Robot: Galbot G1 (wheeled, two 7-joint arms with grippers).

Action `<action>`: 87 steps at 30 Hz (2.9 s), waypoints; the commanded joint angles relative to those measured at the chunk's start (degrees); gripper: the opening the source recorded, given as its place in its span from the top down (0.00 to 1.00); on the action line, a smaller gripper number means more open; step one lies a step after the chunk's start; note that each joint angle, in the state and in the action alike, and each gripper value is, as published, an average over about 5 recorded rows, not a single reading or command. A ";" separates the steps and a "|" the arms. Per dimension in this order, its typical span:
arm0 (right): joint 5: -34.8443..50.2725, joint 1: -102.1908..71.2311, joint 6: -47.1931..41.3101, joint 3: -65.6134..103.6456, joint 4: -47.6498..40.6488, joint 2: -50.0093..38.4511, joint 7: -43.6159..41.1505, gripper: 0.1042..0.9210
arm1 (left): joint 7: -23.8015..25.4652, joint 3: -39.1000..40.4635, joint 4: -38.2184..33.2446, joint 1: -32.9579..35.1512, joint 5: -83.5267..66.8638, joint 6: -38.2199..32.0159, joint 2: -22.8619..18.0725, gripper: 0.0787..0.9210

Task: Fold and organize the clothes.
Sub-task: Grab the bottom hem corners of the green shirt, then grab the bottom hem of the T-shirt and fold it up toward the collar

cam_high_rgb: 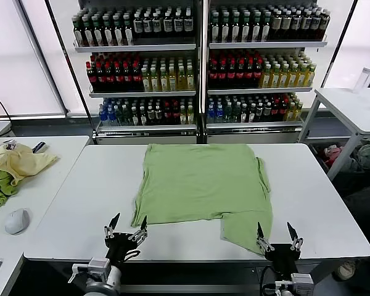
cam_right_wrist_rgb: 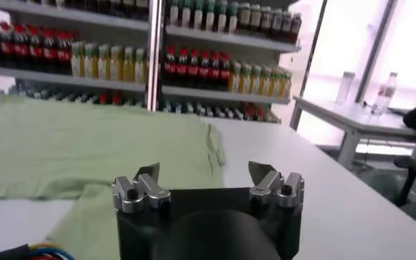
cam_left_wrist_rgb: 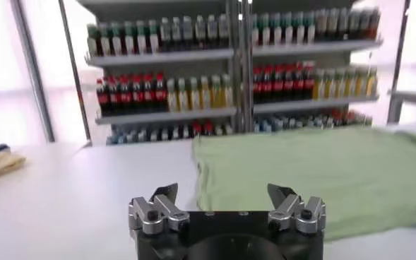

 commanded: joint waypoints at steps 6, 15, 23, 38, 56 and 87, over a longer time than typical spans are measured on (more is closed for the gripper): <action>0.37 1.65 -5.74 -2.90 -4.15 1.21 3.39 0.12 | -2.25 3.65 10.95 -11.23 -1.98 8.68 2.20 0.12; 4.75 1.54 -6.13 -3.91 -5.74 2.17 5.20 0.16 | -2.05 3.69 7.90 -9.27 -6.94 8.59 3.08 0.16; 8.03 0.68 -6.04 -3.51 -5.74 2.05 5.35 0.43 | -1.55 3.87 6.37 -7.63 -9.55 8.53 2.95 0.42; 10.12 -0.41 -0.38 -0.30 -2.66 -0.93 -1.19 0.77 | -0.68 2.95 3.90 -6.80 -11.92 5.19 3.50 0.93; 14.71 4.46 6.12 6.12 0.59 -9.99 -5.56 0.96 | -0.63 1.84 -1.19 -7.91 -16.76 0.33 7.25 0.98; 16.61 36.17 4.86 -4.86 -23.39 -15.25 -5.84 0.96 | -4.10 11.35 21.14 -29.32 -15.77 -2.66 6.81 0.98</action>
